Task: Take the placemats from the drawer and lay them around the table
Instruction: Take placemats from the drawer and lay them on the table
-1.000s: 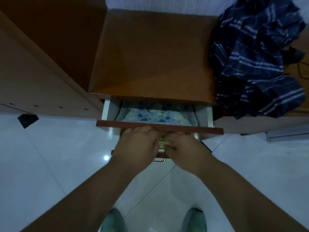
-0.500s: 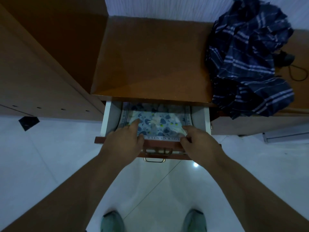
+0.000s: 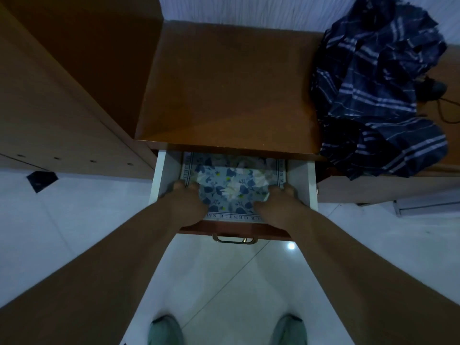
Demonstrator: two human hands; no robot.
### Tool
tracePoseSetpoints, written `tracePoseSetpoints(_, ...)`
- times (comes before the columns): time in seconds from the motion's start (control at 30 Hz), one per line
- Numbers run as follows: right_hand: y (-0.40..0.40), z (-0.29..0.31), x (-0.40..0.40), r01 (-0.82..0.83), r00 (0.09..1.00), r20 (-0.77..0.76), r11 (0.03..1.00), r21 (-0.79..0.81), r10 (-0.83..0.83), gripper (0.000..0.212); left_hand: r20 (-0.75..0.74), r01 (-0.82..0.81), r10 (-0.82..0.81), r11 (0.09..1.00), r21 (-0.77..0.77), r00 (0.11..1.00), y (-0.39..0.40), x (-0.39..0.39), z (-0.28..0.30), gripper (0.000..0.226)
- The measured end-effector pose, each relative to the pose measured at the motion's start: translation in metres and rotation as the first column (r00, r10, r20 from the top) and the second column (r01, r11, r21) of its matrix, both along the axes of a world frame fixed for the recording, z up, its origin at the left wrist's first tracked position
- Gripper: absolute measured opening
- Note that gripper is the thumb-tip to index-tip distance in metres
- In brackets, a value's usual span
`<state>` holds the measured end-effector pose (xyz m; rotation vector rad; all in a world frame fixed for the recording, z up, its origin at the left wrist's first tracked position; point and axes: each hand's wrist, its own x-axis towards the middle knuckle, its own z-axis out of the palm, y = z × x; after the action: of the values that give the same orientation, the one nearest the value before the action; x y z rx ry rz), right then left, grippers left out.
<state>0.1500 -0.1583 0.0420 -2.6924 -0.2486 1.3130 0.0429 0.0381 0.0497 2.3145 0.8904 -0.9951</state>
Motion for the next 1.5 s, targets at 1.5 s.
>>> tracePoseSetpoints(1.5,-0.078,0.089,-0.030,0.756,0.653,-0.398,0.527,0.389,-0.644,0.018,0.070,-0.635,0.779,0.556,-0.536,0.623,-0.012,-0.083,0.095,0.032)
